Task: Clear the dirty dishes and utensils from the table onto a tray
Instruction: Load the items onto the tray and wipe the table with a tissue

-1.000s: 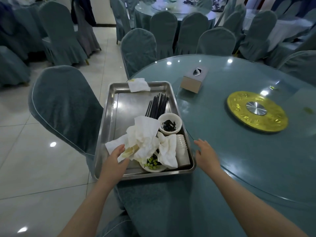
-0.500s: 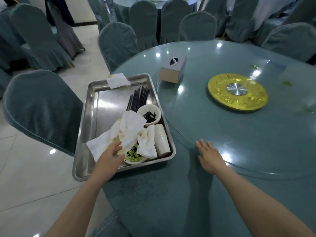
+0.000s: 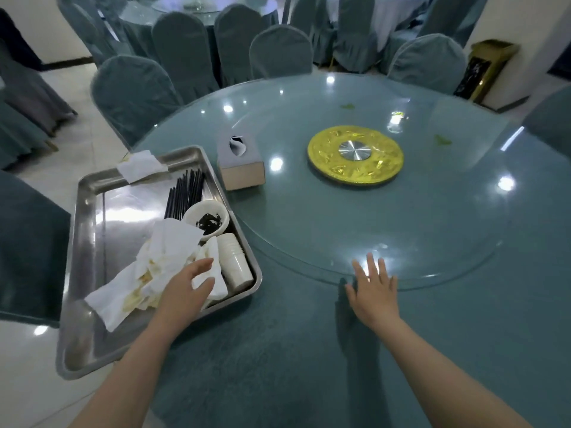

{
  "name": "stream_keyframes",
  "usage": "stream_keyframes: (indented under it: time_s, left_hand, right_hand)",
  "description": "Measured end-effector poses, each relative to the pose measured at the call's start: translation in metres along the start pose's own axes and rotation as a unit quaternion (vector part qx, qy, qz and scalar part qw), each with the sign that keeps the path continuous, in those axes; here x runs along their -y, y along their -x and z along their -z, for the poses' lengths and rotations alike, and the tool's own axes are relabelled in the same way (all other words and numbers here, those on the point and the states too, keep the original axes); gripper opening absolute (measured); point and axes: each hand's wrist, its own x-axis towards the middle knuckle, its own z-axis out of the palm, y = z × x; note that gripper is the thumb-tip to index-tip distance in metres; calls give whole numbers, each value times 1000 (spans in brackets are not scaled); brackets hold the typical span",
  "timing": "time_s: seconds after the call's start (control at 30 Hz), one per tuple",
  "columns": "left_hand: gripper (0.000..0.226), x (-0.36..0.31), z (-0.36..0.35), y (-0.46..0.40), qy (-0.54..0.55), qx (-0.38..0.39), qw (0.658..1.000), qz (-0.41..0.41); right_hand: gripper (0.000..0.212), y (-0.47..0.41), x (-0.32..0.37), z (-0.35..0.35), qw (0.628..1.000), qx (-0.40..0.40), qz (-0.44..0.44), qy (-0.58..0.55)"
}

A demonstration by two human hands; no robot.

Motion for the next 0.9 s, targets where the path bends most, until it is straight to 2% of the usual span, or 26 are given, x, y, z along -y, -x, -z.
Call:
stream_keyframes:
  time_s: [0.07,0.2,0.37,0.53,0.77,0.9]
  left_hand:
    - [39,-8,-5,-4,0,7,1000,-12]
    - [38,-21,-14,-11,19,20,999,-16]
    - [36,-32,-30,-17,26,29,999,-22]
    - [36,-43,-42,-23,24,46,998,-29]
    - [43,-60,-61,-34,15,63,997,-50]
    - [61,-76,-73,-51,-59,71,993,-70]
  right_hand:
    - [58,-2,-2,0,999,16,11,28]
    - [60,-1,-18,8,999,6,-29,23]
    - [54,-6,-32,16,1000,15,-5,21]
    - [52,-11,-38,27,999,7,-41,-34]
    - [54,-24,-13,59,992,-33,42,-115]
    - [60,-33,7,76,972,-4,124,-199]
